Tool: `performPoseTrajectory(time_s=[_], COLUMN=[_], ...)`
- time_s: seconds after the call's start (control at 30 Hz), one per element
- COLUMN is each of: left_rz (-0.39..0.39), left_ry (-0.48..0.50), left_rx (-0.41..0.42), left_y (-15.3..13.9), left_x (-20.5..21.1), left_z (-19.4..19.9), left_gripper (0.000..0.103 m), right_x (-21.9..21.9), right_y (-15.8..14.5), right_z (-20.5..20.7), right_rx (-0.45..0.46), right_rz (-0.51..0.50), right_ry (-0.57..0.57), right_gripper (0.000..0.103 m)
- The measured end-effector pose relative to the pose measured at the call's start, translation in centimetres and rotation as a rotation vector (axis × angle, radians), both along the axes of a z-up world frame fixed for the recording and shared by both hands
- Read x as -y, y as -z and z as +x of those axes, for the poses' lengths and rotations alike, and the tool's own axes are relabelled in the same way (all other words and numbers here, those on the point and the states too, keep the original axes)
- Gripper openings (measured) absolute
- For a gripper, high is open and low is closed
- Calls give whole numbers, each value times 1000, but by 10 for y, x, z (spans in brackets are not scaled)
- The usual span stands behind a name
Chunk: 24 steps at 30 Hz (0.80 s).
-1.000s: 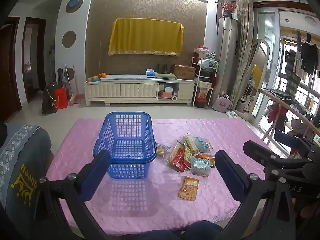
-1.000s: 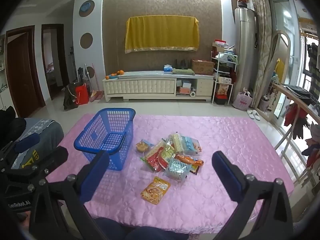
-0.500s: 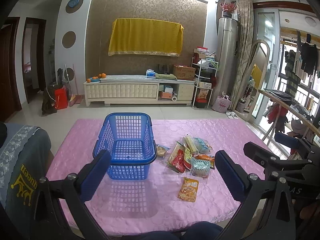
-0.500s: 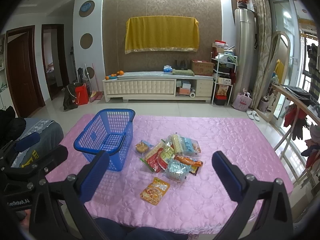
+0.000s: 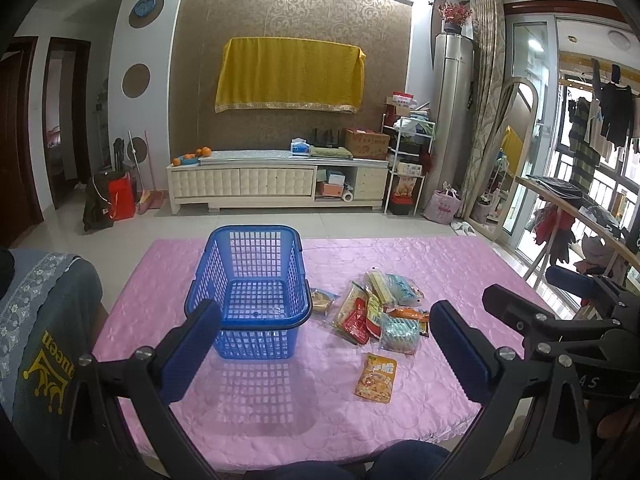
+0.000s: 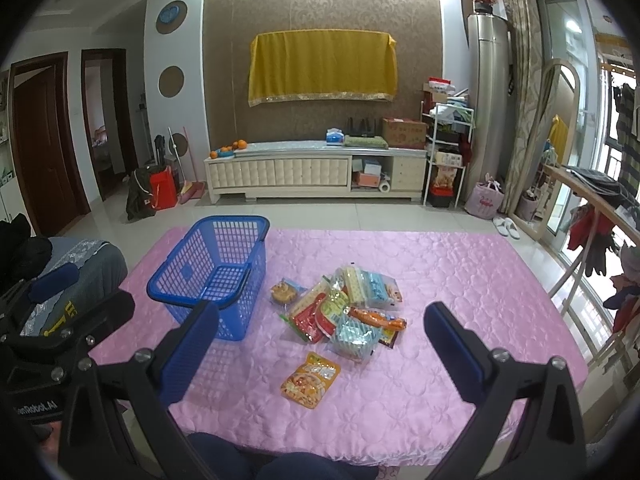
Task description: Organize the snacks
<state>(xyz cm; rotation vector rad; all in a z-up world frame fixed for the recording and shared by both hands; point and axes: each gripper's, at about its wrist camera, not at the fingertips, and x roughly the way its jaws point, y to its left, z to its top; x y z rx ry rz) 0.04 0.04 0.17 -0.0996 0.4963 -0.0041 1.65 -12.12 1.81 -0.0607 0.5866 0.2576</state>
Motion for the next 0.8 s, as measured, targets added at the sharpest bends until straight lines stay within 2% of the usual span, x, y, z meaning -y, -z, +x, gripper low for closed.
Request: performPoseTrajectory(time_s=[0.8], left_rz=[6], left_ry=[-8], left_rx=[-2], left_y=[1], left_x=[2], left_z=[1], left_gripper=[103], right_x=[1], right_y=[-2], right_z=[-1], right_rx=[5], right_rz=[9], right_ry=[-3], right_gripper=[103])
